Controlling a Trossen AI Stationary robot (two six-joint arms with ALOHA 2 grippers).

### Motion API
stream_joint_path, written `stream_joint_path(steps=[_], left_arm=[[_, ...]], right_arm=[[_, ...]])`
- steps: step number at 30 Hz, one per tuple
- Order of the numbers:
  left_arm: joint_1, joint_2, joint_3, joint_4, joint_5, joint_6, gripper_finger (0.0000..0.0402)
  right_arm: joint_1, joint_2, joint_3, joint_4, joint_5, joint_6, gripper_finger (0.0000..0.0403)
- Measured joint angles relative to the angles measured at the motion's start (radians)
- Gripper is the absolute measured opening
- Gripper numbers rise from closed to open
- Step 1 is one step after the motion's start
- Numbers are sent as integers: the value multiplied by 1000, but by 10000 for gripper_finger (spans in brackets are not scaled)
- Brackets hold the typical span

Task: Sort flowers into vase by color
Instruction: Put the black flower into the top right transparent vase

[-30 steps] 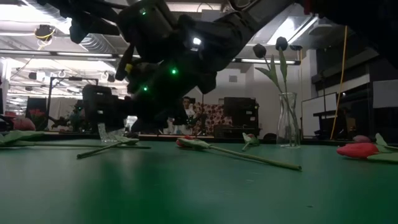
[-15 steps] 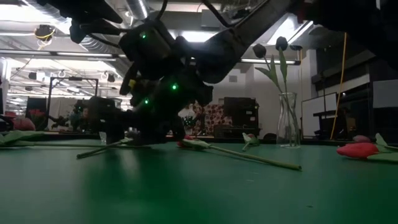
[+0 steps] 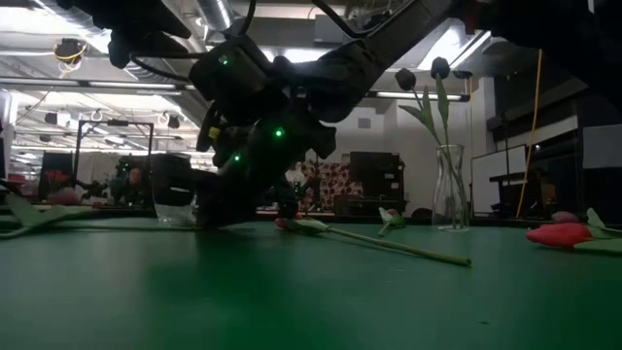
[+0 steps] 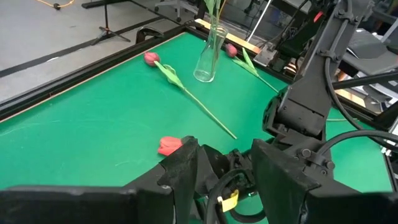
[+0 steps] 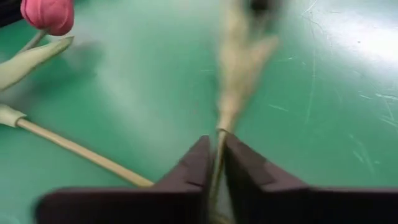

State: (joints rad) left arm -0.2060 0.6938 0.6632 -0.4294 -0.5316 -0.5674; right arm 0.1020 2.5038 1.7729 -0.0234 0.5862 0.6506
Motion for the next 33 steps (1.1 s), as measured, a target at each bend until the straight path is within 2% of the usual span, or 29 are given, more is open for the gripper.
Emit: stream_joint_path(steps=[2,5,8,17,27,33], left_arm=[[0,0,0,0,0,-4,146],[0,0,0,0,0,-6,146],[0,0,0,-3,0,-7,146],[0,0,0,-8,0,-9,146],[0,0,0,-9,0,-15,146],[0,0,1,-12,1,-26,146]], right_arm=[[0,0,0,-3,-6,0,12],[-1,0,-1,-8,-23,10,22],[0,-11,-2,-13,-30,19,9],[-3,-77,-10,-41,-37,-2,5],[-10,-131,-8,-34,25,12,3],[-28,-212,-47,6,50,-3,2]])
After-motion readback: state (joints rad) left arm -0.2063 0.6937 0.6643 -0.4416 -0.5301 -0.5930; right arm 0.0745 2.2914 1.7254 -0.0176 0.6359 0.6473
